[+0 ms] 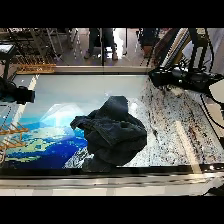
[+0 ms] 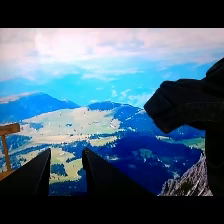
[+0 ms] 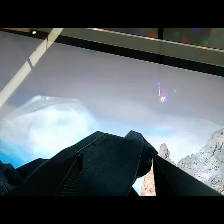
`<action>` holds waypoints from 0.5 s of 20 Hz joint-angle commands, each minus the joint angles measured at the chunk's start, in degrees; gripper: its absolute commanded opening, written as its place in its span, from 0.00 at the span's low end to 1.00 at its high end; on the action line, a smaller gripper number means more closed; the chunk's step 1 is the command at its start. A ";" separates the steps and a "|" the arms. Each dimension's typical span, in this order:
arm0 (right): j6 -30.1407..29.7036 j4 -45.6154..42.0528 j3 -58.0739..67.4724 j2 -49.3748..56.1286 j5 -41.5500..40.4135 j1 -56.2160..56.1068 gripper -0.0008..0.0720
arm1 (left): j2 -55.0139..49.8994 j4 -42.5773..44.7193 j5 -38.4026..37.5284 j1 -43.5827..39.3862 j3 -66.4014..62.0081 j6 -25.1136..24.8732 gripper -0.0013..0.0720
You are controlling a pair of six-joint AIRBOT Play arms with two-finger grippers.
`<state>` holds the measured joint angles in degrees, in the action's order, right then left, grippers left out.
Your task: Fold the clothes and pants, and hang the long-sleeved shirts on hangers.
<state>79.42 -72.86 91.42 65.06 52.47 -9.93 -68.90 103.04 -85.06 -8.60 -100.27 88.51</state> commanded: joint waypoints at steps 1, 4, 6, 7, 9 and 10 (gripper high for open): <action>0.02 0.00 0.02 0.04 0.02 -0.04 0.72 | 0.04 0.00 0.02 0.07 -0.04 0.00 0.30; 0.00 0.02 0.02 0.04 0.02 -0.07 0.72 | 0.04 0.00 0.02 0.07 -0.04 0.00 0.30; 0.00 0.00 0.02 0.04 0.02 -0.07 0.72 | 0.04 0.00 0.02 0.07 -0.04 0.02 0.30; 0.00 0.00 0.02 0.04 0.02 -0.07 0.72 | 0.04 0.00 0.02 0.07 -0.04 0.00 0.30; 0.02 0.00 0.02 0.04 0.02 -0.07 0.72 | 0.04 0.42 1.42 0.07 -0.04 -2.60 0.30; 0.02 0.02 0.02 0.04 0.02 -0.07 0.72 | 0.04 0.26 7.56 0.09 -0.02 -6.10 0.30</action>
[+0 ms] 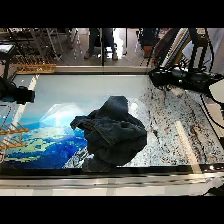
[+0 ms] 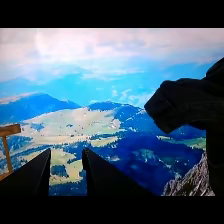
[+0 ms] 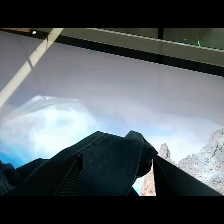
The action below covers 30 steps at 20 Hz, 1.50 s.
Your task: Fold the clothes and pants, and hang the long-sleeved shirts on hangers.
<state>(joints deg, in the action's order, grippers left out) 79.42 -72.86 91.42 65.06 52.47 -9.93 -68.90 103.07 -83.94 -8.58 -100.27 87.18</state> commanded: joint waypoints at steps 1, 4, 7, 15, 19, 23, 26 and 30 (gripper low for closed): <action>0.02 0.02 0.02 0.04 0.00 -0.07 0.72 | 0.04 0.20 11.56 0.07 -0.04 -3.76 0.30; 0.02 0.83 0.02 0.04 0.02 -0.07 0.72 | 0.04 0.20 19.52 -0.17 -0.04 -3.45 0.30; 1.68 6.64 0.13 -0.42 2.51 -0.07 0.72 | 0.09 -0.90 20.09 -0.31 -0.04 -3.41 0.30; -3.91 -1.11 -4.55 -2.16 38.05 1.36 0.69 | 0.11 -13.81 5.79 1.57 9.64 -6.23 0.83; -5.62 15.80 -29.14 -7.56 22.75 -2.21 0.75 | 0.04 -40.96 20.65 5.68 32.68 -18.99 0.89; -5.62 11.82 -43.95 -8.22 4.37 -8.61 0.97 | -4.81 -48.39 34.34 3.69 40.26 -30.05 0.97; -5.70 5.75 -43.78 -7.30 -7.13 -12.57 0.97 | -12.09 -48.24 36.98 -0.20 38.64 -36.68 0.97; -5.66 -4.46 -42.23 -2.82 -10.71 -15.45 0.96 | -19.08 -47.76 48.87 -3.17 38.05 -33.38 0.94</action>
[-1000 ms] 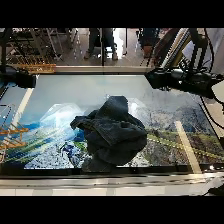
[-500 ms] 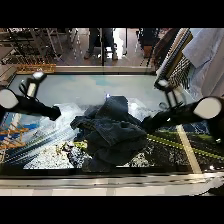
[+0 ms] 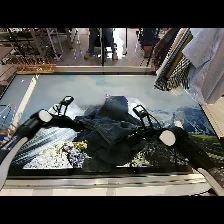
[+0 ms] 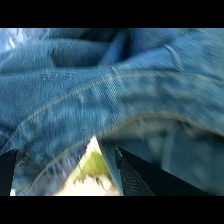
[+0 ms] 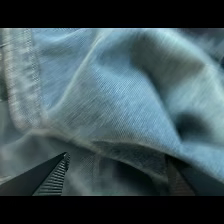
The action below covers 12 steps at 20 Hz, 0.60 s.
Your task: Fold the clothes and pants, and hang the long-sleeved shirts on hangers.
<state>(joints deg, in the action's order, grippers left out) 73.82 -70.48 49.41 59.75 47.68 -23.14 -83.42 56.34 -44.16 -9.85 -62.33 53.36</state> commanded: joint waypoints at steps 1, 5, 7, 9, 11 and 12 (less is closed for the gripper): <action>-0.28 -8.76 0.17 4.26 -6.54 -2.78 0.96 | -5.86 -0.59 11.32 -2.10 0.11 2.51 0.91; -3.19 -10.95 2.99 10.93 -8.48 -5.11 0.28 | -8.00 5.18 13.46 -1.79 0.11 5.66 0.04; -2.75 -11.02 4.70 12.00 -7.91 -5.22 0.06 | -6.38 5.14 14.03 -0.76 -0.63 7.13 0.04; -2.67 -12.09 7.74 10.03 -5.03 -5.05 0.05 | -2.29 5.64 11.43 0.50 -3.17 7.30 0.04; -2.71 -12.81 12.66 5.73 0.00 -5.05 0.05 | 3.43 7.96 7.08 1.38 -6.93 7.26 0.04; -2.71 -12.72 15.52 3.08 3.04 -5.07 0.05 | 6.34 8.37 4.02 1.68 -9.18 6.69 0.04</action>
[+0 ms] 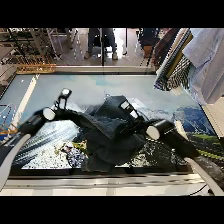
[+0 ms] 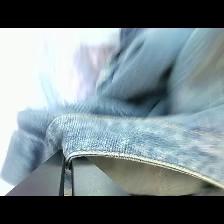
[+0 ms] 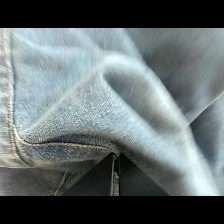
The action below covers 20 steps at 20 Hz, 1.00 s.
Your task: Fold the clothes and pants, and hang the long-sleeved shirts on hangers.
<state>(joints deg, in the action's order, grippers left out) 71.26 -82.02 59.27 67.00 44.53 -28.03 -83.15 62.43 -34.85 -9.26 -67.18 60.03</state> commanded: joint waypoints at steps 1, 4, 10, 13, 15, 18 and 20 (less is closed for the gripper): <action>-0.07 -1.05 8.98 -7.26 9.84 -0.22 0.05 | 9.27 2.03 -9.46 1.18 -7.15 -1.11 0.04; 1.81 2.47 19.78 -16.04 20.02 -0.22 0.05 | 18.10 -0.46 -19.82 1.14 -16.72 -1.97 0.04; 3.08 18.08 46.90 -26.99 23.39 -0.22 0.05 | 31.36 -13.70 -28.20 1.14 -43.98 -1.97 0.04; 2.89 7.32 54.10 -25.38 23.69 -0.22 0.05 | 31.30 -12.72 -22.88 1.14 -50.29 -1.95 0.04; 3.74 -0.66 54.18 -20.98 26.80 -0.20 0.05 | 26.75 -12.79 -23.78 1.14 -49.42 -0.17 0.04; 4.07 -3.56 54.12 -6.01 30.03 5.09 0.05 | 16.09 -8.41 -28.94 1.40 -43.32 3.78 0.04; 4.11 4.24 52.50 6.54 28.61 13.07 0.05 | 9.07 -6.38 -32.76 2.97 -38.05 5.42 0.04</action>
<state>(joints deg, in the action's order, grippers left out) 74.94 -80.97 112.01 60.14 72.49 -22.04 -66.00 53.12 -62.76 -7.51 -109.97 62.30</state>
